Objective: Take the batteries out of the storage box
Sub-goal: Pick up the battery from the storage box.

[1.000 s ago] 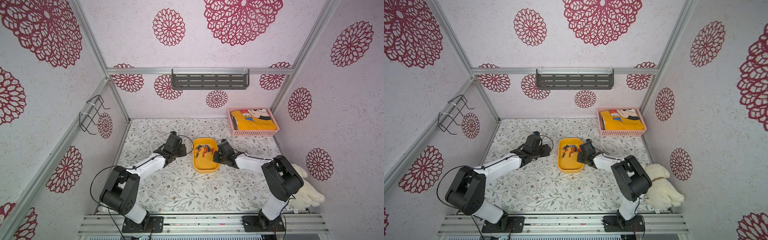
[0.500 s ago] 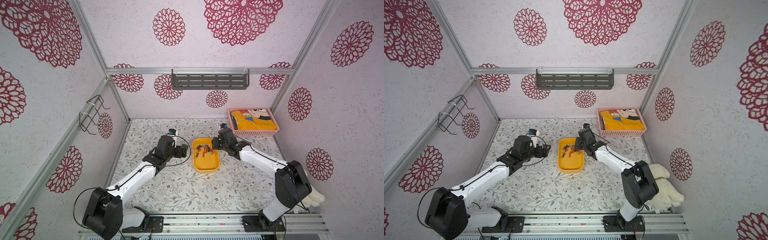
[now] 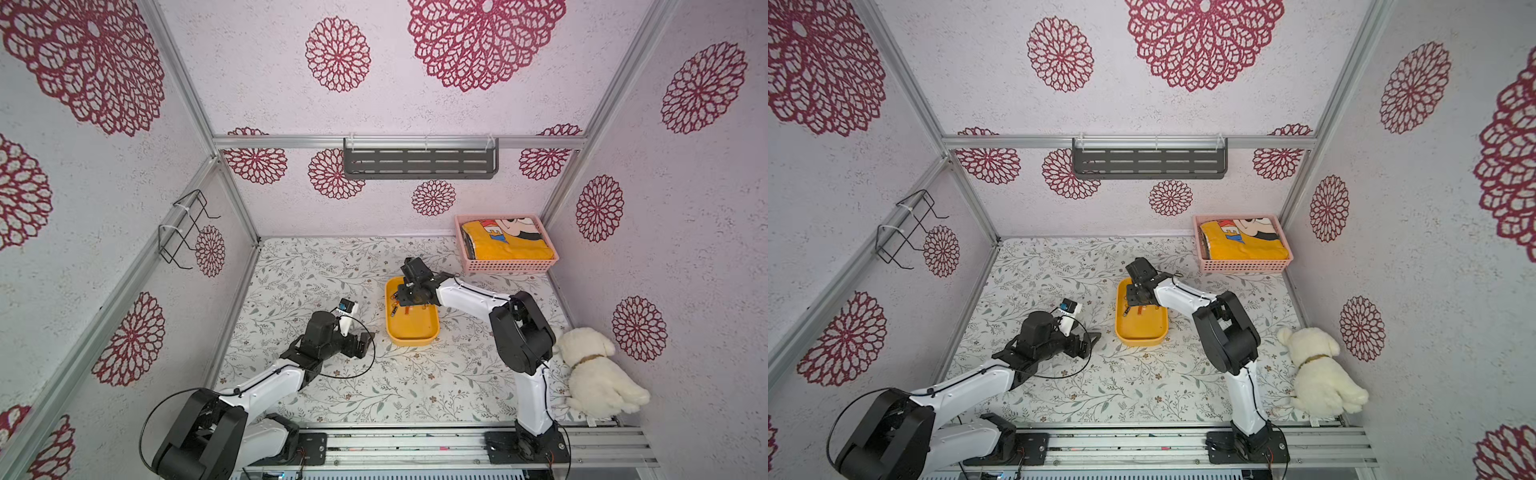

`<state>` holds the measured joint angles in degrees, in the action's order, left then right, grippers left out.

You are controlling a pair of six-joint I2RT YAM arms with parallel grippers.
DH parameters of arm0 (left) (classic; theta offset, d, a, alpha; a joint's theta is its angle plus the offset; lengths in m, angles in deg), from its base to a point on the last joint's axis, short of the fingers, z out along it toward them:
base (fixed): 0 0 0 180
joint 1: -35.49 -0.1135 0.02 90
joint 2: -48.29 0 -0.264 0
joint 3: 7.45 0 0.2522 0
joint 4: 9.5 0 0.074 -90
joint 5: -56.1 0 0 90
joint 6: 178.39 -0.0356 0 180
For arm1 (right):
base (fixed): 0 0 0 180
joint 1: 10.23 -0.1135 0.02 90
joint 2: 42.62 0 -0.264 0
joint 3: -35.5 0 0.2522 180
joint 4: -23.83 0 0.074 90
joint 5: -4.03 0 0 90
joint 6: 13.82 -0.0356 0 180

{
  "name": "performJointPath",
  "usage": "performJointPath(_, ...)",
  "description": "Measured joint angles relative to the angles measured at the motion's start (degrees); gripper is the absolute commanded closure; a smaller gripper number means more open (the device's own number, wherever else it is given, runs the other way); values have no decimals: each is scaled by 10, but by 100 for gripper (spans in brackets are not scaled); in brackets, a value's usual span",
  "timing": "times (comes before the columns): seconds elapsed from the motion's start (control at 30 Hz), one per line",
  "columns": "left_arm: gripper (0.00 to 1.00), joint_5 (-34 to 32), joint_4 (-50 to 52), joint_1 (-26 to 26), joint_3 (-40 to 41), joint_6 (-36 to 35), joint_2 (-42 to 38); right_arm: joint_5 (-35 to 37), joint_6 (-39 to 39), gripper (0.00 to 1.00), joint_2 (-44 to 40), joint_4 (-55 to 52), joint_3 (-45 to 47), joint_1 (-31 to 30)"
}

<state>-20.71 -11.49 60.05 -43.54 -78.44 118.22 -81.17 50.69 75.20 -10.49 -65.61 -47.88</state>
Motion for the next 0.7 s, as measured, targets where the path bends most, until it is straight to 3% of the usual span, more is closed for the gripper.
performJointPath(0.17,3,10,-105,-4,25,23,74,0,-1,59,0,-15,-1,0)
performJointPath(0.33,3,48,-141,-4,17,67,133,-1,-1,60,3,-28,-2,-2)
performJointPath(0.7,2,50,-99,22,-87,65,28,0,-13,65,26,-38,-2,-4)
